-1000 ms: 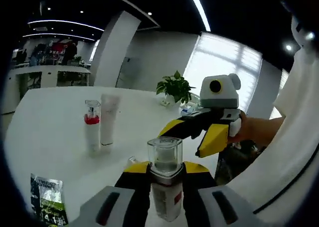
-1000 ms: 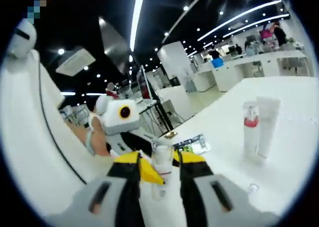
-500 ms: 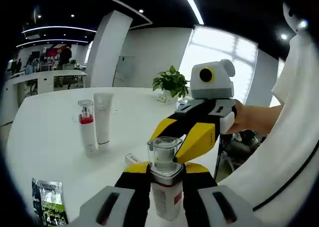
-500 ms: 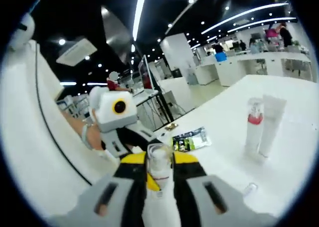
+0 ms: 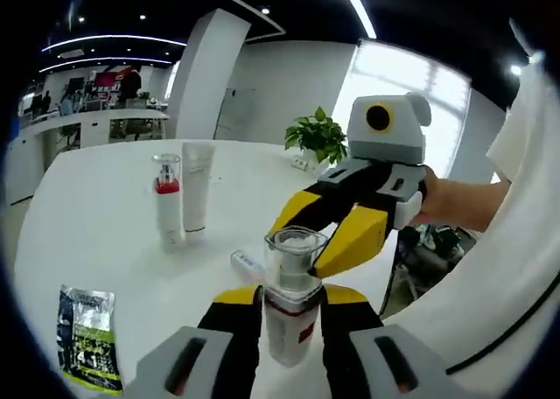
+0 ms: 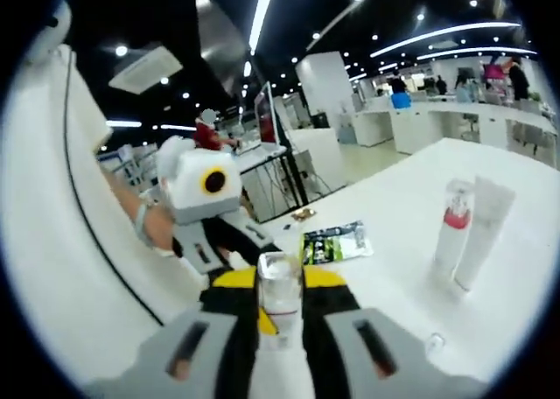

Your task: Arrange the skincare products in the storage area until every visible bottle or jar stands upright without overlapping.

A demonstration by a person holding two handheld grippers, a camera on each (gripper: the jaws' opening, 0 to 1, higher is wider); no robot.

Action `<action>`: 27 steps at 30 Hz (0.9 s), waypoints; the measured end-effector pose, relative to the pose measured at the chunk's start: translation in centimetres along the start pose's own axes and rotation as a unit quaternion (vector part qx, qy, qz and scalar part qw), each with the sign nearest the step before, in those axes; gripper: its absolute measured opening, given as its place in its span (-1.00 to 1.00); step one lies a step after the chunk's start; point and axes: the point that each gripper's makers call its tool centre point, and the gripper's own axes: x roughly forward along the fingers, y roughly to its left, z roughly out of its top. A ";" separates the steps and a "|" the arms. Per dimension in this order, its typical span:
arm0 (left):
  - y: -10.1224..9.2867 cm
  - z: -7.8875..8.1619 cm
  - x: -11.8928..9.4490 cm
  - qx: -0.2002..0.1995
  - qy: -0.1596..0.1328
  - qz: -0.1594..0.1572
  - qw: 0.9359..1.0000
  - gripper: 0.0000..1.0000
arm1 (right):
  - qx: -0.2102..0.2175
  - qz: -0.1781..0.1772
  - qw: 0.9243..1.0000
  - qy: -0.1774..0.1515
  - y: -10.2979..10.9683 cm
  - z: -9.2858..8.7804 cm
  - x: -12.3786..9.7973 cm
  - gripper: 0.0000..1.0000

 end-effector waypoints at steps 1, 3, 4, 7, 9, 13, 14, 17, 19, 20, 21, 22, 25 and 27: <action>0.4 -0.3 -0.3 -0.018 0.000 0.010 1.000 -0.37 | -0.002 0.000 1.000 -0.001 -0.2 0.0 0.2 -0.71; 1.0 -0.3 -0.9 -0.041 -0.018 0.022 0.999 -0.28 | -0.012 -0.006 1.000 -0.004 -1.2 -0.1 0.6 -0.71; 1.2 -0.4 -1.1 -0.044 -0.019 0.026 0.999 -0.28 | -0.015 -0.009 1.000 -0.003 -1.5 -0.1 0.6 -0.70; 2.1 -1.3 -2.2 -0.060 -0.017 0.041 0.997 -0.28 | -0.035 -0.032 0.999 -0.003 -3.9 -0.1 0.8 -0.70; 2.4 -1.7 -2.6 -0.064 -0.013 0.049 0.997 -0.28 | -0.051 -0.045 0.998 -0.008 -5.0 0.2 0.8 -0.70; 3.1 -2.1 -3.2 -0.075 -0.016 0.062 0.995 -0.28 | -0.077 -0.072 0.994 0.000 -7.5 0.0 1.2 -0.70; 3.3 -2.2 -3.2 -0.079 -0.017 0.065 0.995 -0.28 | -0.088 -0.082 0.993 0.009 -8.3 -0.3 1.3 -0.70; 3.6 -2.2 -3.2 -0.085 -0.018 0.075 0.993 -0.28 | -0.102 -0.100 0.989 0.021 -9.8 -1.0 1.7 -0.70; 3.6 -1.9 -3.4 -0.100 -0.031 0.073 0.992 -0.28 | -0.105 -0.111 0.988 0.027 -11.0 -1.6 1.9 -0.70; 3.5 -1.8 -3.4 -0.105 -0.034 0.072 0.991 -0.28 | -0.105 -0.113 0.988 0.028 -11.4 -1.8 1.9 -0.70; 3.5 -1.8 -3.5 -0.107 -0.036 0.072 0.991 -0.28 | -0.103 -0.115 0.988 0.029 -11.8 -2.0 2.0 -0.70; 3.6 -1.9 -3.5 -0.108 -0.036 0.073 0.991 -0.28 | -0.102 -0.117 0.987 0.028 -12.1 -2.1 2.1 -0.70; 3.6 -2.2 -3.8 -0.107 -0.029 0.077 0.991 -0.28 | -0.104 -0.119 0.987 0.027 -13.0 -2.4 2.4 -0.70; 3.9 -2.5 -4.2 -0.105 -0.026 0.082 0.991 -0.28 | -0.129 -0.118 0.984 0.029 -13.4 -2.3 2.8 -0.70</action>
